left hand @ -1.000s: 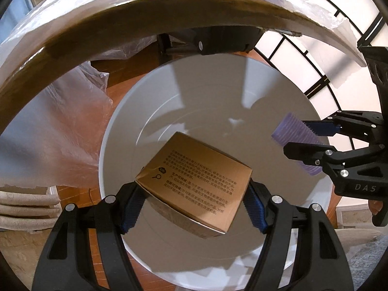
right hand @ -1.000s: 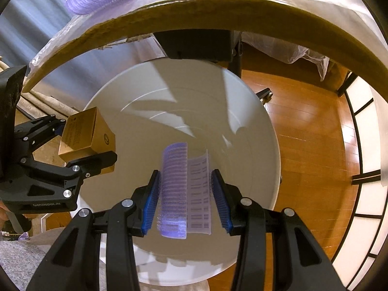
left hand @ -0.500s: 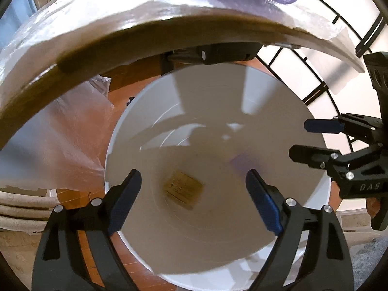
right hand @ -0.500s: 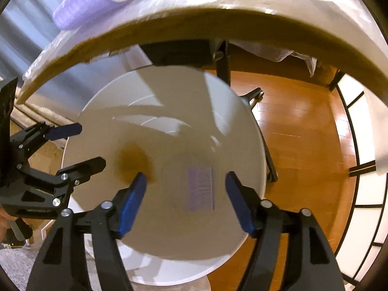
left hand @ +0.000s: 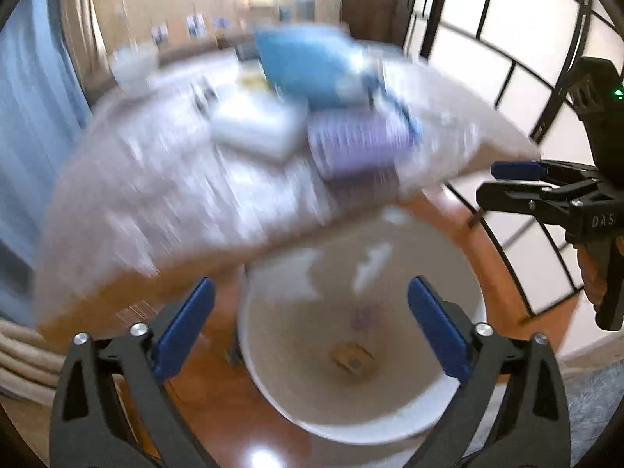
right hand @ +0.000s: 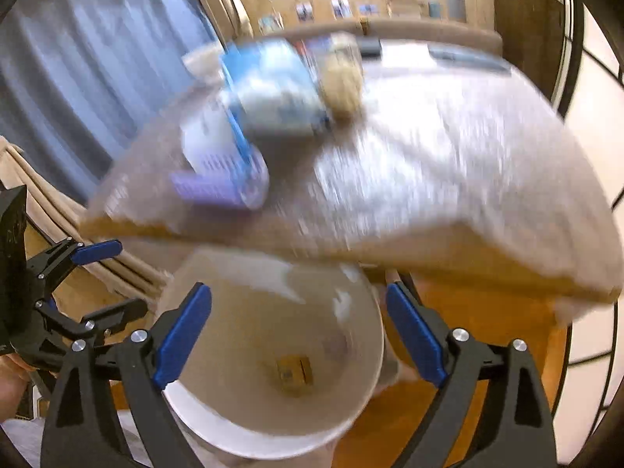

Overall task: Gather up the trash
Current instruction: 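Grasp the white plastic box with the left tool while the right tool grasps the blue bag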

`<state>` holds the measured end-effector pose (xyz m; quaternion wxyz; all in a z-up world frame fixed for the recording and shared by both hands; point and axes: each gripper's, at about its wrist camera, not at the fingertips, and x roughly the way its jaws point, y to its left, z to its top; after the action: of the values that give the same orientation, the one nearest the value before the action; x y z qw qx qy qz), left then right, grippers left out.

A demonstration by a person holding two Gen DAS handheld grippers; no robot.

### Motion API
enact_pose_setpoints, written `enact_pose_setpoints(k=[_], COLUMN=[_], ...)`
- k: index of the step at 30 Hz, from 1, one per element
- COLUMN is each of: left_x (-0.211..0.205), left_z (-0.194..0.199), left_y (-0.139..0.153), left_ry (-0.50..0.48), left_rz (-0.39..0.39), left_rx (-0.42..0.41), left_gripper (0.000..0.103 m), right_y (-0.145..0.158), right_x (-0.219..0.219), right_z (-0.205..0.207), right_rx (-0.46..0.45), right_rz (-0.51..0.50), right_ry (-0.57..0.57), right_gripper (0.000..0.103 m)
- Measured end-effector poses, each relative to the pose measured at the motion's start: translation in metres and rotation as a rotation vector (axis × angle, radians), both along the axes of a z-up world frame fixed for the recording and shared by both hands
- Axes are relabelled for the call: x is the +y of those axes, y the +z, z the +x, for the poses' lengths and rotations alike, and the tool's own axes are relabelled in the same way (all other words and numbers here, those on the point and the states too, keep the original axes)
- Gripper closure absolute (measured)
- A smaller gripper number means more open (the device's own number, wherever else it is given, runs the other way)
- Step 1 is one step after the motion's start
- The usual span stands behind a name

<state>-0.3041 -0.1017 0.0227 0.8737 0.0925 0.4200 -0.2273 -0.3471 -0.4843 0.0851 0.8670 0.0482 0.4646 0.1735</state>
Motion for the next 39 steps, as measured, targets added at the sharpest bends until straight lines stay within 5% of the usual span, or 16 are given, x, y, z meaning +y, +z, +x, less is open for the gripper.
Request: enact_pose_setpoints(k=[3, 10, 22, 31, 34, 39], left_x=[0.01, 0.027, 0.01, -0.002, -0.002, -0.002], left_z=[0.015, 0.071, 0.118, 0.138, 0.144, 0.145], left_y=[0.022, 0.032, 0.02, 0.006, 0.004, 0.004], left_ry=[0.046, 0.11, 0.023, -0.061, -0.065, -0.081], left_rz=[0.012, -0.013, 0.033, 0.007, -0.017, -0.033], left_rx=[-0.079, -0.084, -0.074, -0.022, -0.007, 0.011], left_gripper=[0.003, 0.003, 0.003, 0.003, 0.003, 0.003], right_y=[0.01, -0.01, 0.025, 0.034, 0.025, 0.008], right_x=[0.015, 0.065, 0.063, 0.084, 0.096, 0.101], right_z=[0.007, 0.022, 0.063, 0.135, 0.149, 0.164], right_rx=[-0.04, -0.001, -0.141, -0.149, -0.118, -0.057], right_rz=[0.0, -0.035, -0.099, -0.182, -0.212, -0.228], right_ry=[0.025, 0.038, 0.017, 0.144, 0.176, 0.195], right_gripper=[0.012, 0.012, 0.009, 0.01, 0.013, 0.037])
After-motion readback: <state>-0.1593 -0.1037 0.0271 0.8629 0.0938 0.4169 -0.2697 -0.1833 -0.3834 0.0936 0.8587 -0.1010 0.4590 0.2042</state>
